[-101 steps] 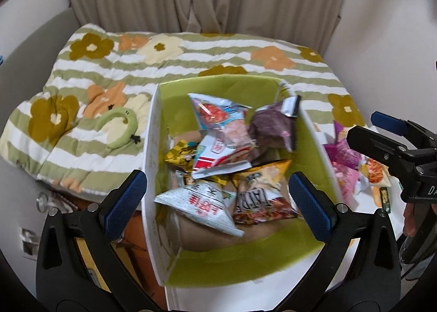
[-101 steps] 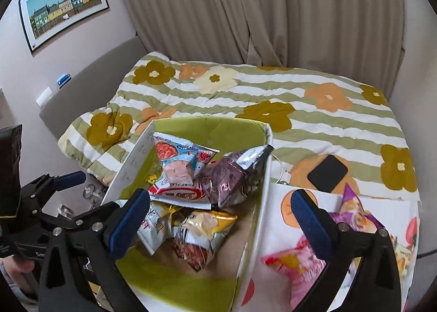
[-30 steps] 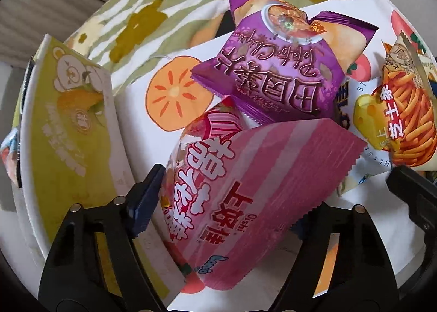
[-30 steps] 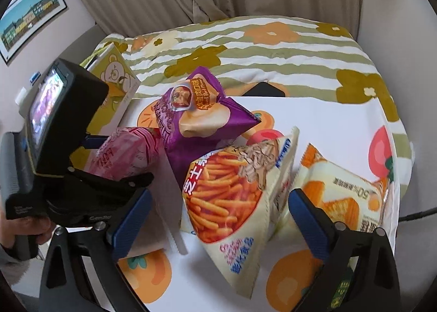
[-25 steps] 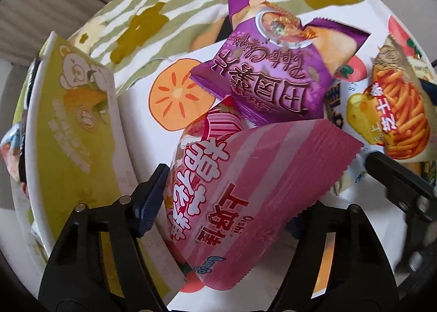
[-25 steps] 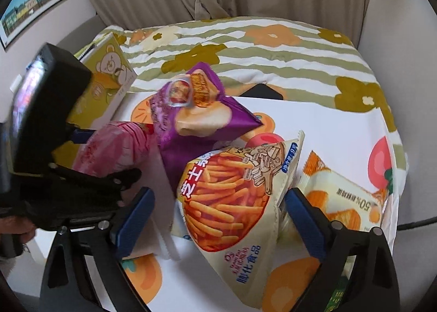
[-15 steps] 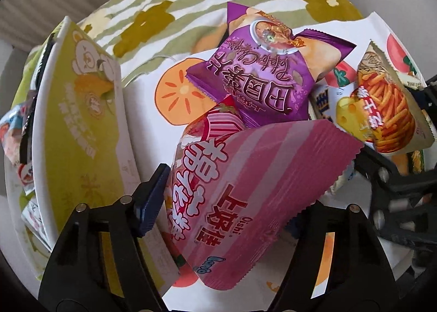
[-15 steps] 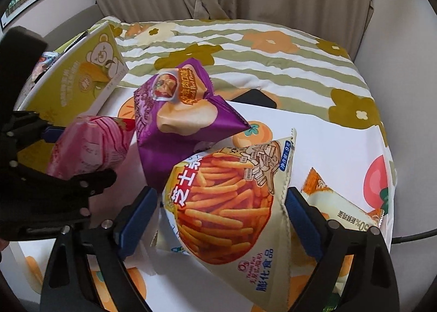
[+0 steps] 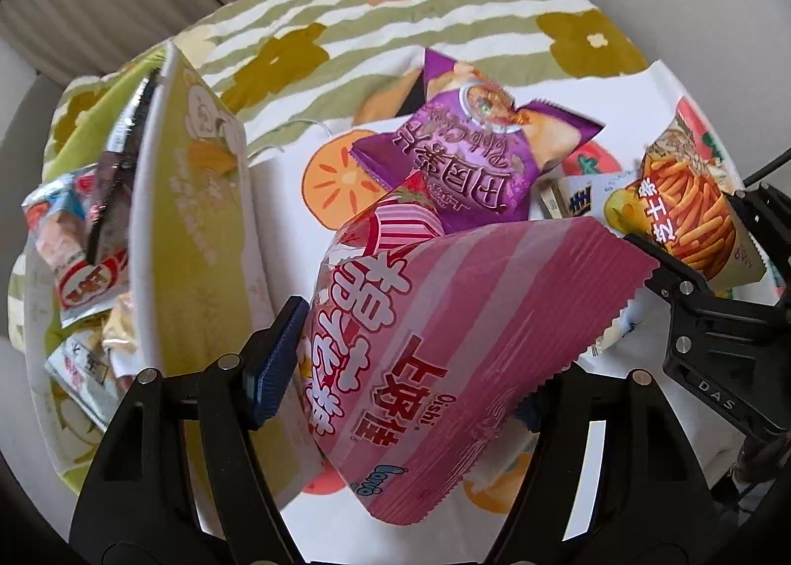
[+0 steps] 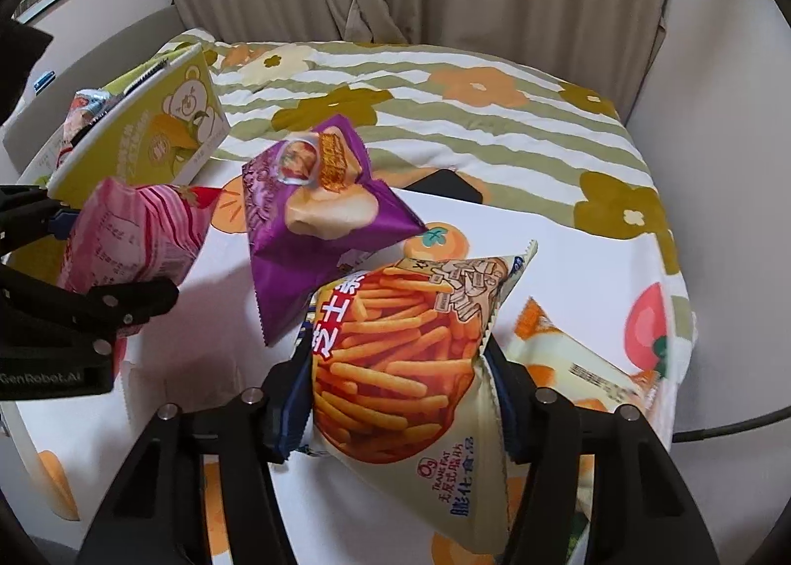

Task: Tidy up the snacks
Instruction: 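Grasp the pink cake bag with the left tool while the right tool grasps the orange fries bag, then carry both bags over the box and open both tools to drop them inside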

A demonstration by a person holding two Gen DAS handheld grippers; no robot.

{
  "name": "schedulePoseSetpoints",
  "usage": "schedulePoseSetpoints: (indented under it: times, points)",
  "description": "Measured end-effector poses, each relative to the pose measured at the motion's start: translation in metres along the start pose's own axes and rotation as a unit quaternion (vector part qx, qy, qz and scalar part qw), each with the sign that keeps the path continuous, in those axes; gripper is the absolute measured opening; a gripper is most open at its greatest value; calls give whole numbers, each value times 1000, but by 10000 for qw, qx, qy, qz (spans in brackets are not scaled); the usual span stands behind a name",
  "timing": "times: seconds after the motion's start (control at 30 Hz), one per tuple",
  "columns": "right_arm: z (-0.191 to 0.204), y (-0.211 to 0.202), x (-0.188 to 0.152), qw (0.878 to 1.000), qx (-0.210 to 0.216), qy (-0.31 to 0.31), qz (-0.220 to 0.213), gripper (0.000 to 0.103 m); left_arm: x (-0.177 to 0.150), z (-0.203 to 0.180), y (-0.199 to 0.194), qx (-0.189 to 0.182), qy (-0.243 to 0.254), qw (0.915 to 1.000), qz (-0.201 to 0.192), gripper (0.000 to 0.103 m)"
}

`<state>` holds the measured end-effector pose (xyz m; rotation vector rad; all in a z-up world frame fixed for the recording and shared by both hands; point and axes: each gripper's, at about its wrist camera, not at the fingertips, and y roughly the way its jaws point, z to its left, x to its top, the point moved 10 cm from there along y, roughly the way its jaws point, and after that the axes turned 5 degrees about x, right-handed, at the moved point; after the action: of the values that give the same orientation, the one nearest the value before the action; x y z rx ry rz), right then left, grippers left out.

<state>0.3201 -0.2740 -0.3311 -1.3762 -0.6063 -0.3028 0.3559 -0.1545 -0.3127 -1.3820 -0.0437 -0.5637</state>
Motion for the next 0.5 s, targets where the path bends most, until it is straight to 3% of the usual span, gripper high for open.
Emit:
schedulePoseSetpoints:
  times: [0.3, 0.5]
  points:
    - [-1, -54, 2, 9995, -101, 98, -268, 56, 1, 9, -60, -139, -241, 9982, -527, 68]
    - [26, -102, 37, 9970, 132, 18, -763, 56, 7, 43, -114, -195, -543, 9928, -1049, 68]
